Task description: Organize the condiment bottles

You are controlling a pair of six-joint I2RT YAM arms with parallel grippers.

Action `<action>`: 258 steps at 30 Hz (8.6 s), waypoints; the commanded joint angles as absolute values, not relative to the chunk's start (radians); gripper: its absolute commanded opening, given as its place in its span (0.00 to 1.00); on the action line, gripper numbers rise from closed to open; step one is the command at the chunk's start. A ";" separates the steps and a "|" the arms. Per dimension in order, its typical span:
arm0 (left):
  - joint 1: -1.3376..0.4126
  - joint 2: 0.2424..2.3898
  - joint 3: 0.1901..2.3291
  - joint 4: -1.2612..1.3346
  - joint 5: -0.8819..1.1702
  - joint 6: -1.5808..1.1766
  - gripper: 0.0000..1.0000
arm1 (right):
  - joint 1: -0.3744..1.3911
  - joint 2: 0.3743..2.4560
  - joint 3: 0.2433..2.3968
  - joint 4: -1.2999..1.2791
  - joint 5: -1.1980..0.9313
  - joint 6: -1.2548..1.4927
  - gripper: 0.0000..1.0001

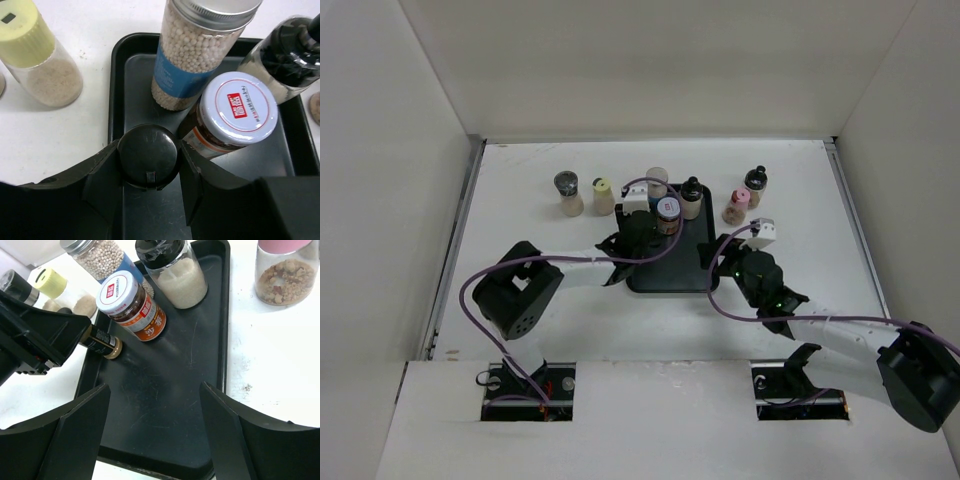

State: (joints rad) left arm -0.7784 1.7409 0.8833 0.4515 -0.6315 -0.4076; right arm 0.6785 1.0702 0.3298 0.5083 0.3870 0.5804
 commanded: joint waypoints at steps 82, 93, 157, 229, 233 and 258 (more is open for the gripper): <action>-0.536 1.086 0.199 0.683 -0.512 -0.730 0.96 | 0.441 1.499 0.870 0.354 0.607 0.302 0.42; -0.531 1.149 0.224 0.689 -0.506 -0.730 0.95 | 0.614 1.500 0.845 0.307 0.502 0.394 0.44; -0.472 1.864 1.206 0.308 -0.657 -0.295 0.33 | 0.694 1.037 0.364 0.514 0.402 0.575 0.85; -0.970 1.686 1.008 0.293 -0.621 -0.327 0.75 | 0.513 0.925 0.258 0.503 0.453 0.699 1.00; -0.984 1.591 0.988 0.291 -0.600 -0.325 0.78 | 0.513 0.923 0.259 0.503 0.456 0.696 1.00; -0.302 1.620 1.111 0.178 -0.546 -0.408 0.97 | 0.530 0.951 0.268 0.525 0.436 0.696 1.00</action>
State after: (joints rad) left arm -0.3252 1.6096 1.0367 0.1547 -0.5709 -0.4004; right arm 0.5190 0.9493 0.2581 0.4683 0.4492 0.6960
